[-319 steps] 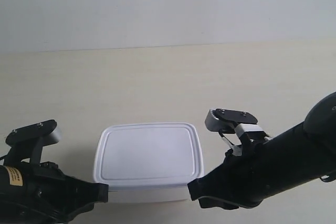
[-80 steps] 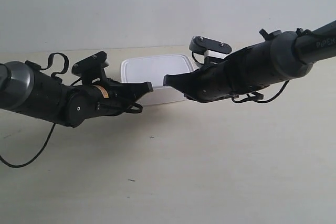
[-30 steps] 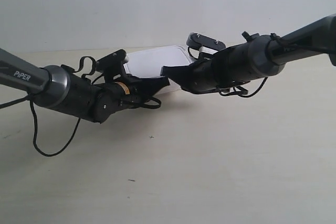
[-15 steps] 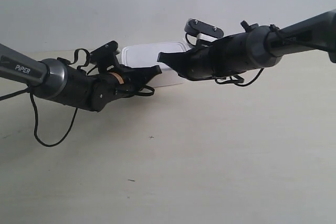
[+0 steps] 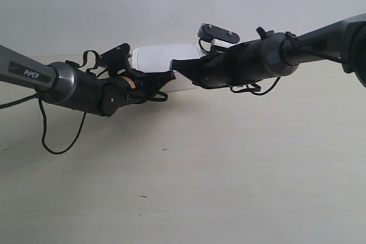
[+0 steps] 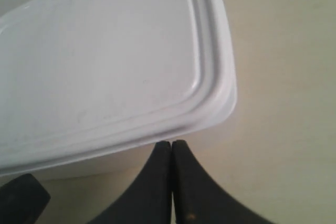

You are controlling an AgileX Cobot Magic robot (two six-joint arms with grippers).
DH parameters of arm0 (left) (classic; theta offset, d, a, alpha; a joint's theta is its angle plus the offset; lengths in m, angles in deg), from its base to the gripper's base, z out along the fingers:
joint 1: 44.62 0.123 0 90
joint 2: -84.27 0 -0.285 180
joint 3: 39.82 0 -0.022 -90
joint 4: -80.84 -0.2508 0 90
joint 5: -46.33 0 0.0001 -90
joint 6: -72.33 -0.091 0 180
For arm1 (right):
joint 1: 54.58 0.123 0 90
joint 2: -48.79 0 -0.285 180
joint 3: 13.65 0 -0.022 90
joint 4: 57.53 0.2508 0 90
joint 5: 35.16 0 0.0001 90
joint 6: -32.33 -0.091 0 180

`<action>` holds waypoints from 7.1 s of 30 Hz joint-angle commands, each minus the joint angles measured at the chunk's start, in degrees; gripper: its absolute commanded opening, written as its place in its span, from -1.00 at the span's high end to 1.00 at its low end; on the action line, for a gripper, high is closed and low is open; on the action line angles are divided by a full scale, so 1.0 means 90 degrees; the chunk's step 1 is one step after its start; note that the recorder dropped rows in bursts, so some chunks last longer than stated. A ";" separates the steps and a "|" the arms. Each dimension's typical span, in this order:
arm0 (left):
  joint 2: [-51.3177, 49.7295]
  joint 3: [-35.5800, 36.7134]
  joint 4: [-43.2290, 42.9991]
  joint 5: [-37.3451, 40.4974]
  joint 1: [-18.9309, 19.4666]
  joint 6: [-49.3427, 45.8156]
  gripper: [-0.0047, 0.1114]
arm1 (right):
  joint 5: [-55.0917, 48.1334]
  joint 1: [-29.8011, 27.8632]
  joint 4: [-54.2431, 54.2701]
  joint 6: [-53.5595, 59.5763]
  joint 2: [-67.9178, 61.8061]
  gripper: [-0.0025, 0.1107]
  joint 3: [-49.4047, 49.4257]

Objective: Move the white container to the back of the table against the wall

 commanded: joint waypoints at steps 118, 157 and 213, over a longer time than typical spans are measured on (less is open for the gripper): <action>-0.1212 -0.2070 -0.0229 0.0312 0.0708 -0.0316 0.92 | -0.0025 -0.0275 -0.0090 0.1841 -0.1376 0.96 -0.1958; 0.0632 0.0740 -0.0108 0.0114 0.0705 -0.0302 0.92 | 0.0040 -0.0313 -0.0090 0.2622 -0.1389 0.96 -0.2057; 0.8681 0.6696 0.0548 0.2099 0.0705 -0.0603 0.92 | -0.0212 -0.0303 0.0105 0.2411 0.5700 0.96 0.4549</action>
